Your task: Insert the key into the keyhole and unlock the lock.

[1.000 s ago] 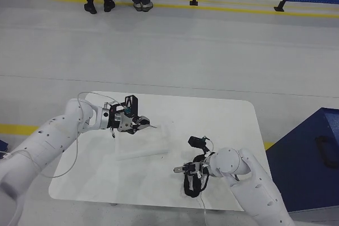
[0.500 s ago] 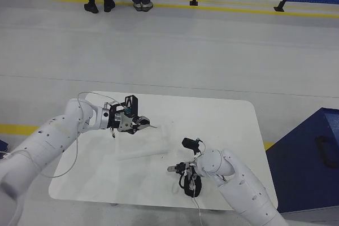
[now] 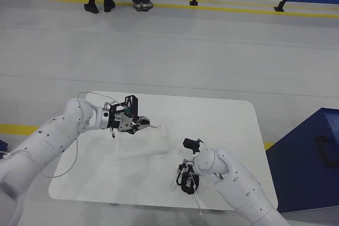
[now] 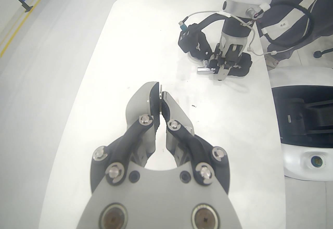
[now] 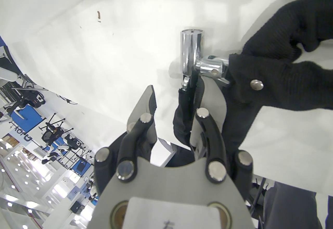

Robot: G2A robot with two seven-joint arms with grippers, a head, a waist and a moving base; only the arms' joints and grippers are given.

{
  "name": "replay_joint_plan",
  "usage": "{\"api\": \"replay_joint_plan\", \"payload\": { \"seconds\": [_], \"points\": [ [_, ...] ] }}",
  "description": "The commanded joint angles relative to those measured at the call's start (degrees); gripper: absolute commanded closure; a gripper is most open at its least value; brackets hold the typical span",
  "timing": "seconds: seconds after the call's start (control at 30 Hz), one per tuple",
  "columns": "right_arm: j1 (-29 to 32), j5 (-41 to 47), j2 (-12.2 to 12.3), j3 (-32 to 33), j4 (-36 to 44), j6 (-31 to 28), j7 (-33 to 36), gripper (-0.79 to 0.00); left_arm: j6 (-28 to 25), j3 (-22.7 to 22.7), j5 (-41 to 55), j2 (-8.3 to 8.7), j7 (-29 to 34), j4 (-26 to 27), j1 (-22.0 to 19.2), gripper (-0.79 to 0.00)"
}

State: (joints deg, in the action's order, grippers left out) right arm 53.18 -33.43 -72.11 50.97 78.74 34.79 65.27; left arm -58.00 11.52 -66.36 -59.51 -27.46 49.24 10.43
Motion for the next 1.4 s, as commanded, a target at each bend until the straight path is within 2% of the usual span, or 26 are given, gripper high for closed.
{"api": "replay_joint_plan", "payload": {
  "seconds": [0.0,0.03,0.27,0.37,0.57,0.73,0.83,0.93,1.07,1.37],
  "points": [
    [-0.4,0.0,-0.1,-0.2,-0.9,0.5,0.4,-0.086,0.0,0.0,0.0,0.00,0.0,0.0,0.0,0.000],
    [-0.7,0.1,-0.2,-0.3,-1.4,0.7,0.5,0.000,0.0,0.0,0.0,0.00,0.0,0.0,0.0,0.000],
    [-1.5,0.6,-0.2,0.4,-2.7,0.8,0.5,0.000,0.0,0.0,0.0,0.00,0.0,0.0,0.0,0.000],
    [-0.6,2.5,0.4,2.9,-1.5,-2.2,0.7,0.000,0.0,0.0,0.0,0.00,0.0,0.0,0.0,0.000],
    [5.1,11.8,3.2,14.3,0.8,-19.9,3.9,0.000,0.0,0.0,0.0,0.00,0.0,0.0,0.0,0.000],
    [7.7,26.0,4.8,23.1,-4.9,-36.2,10.2,0.000,0.0,0.0,0.0,0.00,0.0,0.0,0.0,0.000],
    [7.6,34.2,5.4,25.9,-9.6,-45.7,16.1,0.000,0.0,0.0,0.0,0.00,0.0,0.0,0.0,0.000],
    [6.7,40.8,5.8,27.0,-13.5,-52.3,21.5,0.000,0.0,0.0,0.0,0.00,0.0,0.0,0.0,0.000],
    [6.6,47.9,6.8,25.6,-13.6,-51.3,22.5,0.000,0.0,0.0,0.0,0.00,0.0,0.0,0.0,0.000],
    [6.6,48.2,6.9,25.5,-13.7,-51.3,22.5,0.000,0.0,0.0,0.0,0.00,0.0,0.0,0.0,0.000]
  ]
}}
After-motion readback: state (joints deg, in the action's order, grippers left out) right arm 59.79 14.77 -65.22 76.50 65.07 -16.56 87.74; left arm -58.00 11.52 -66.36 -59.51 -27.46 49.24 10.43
